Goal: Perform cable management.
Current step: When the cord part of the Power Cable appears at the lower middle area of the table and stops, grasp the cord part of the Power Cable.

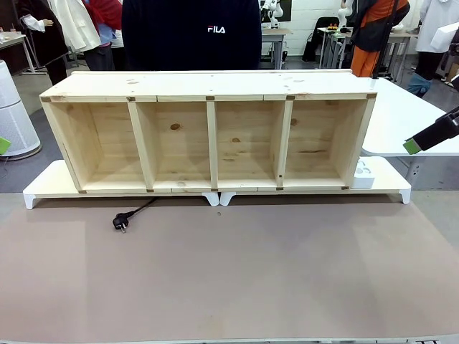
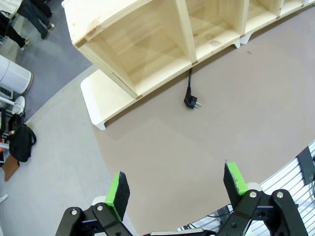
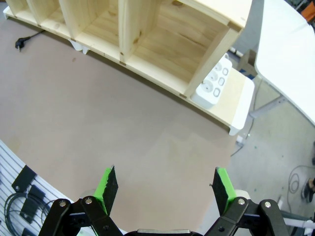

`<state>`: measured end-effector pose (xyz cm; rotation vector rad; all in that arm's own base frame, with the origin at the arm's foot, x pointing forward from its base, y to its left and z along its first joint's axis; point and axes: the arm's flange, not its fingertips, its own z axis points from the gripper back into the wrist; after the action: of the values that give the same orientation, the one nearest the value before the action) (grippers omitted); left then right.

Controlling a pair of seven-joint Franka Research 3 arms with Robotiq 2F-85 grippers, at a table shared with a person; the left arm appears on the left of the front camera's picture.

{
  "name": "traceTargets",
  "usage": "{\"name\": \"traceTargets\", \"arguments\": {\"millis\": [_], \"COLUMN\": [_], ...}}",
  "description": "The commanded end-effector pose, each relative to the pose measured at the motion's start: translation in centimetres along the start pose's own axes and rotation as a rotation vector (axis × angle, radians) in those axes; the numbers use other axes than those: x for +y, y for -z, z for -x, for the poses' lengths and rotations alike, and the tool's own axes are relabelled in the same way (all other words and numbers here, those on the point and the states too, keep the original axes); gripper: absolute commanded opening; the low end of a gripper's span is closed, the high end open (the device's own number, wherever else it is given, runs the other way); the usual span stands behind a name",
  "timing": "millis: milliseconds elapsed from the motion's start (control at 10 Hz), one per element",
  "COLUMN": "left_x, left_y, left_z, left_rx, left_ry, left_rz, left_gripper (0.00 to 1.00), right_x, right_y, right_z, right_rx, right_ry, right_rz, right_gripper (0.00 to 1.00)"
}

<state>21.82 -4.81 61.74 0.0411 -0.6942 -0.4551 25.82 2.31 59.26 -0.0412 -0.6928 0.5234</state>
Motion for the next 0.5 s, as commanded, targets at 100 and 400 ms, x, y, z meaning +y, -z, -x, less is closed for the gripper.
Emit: {"name": "traceTargets", "arguments": {"millis": [100,400], "left_x": [-0.06,-0.06], "left_y": [0.2,0.2], "left_z": [-0.16,-0.16], "left_rx": [-0.009,-0.009], "left_ry": [-0.02,-0.02], "left_rz": [0.0,0.0], "left_gripper": [1.0,1.0], "right_x": [0.02,0.02], "right_y": [0.32,0.32], "right_z": [-0.31,-0.31], "right_rx": [-0.006,-0.006], "right_ry": [0.006,0.006], "right_rz": [0.002,0.002], "right_gripper": [1.0,1.0]}}
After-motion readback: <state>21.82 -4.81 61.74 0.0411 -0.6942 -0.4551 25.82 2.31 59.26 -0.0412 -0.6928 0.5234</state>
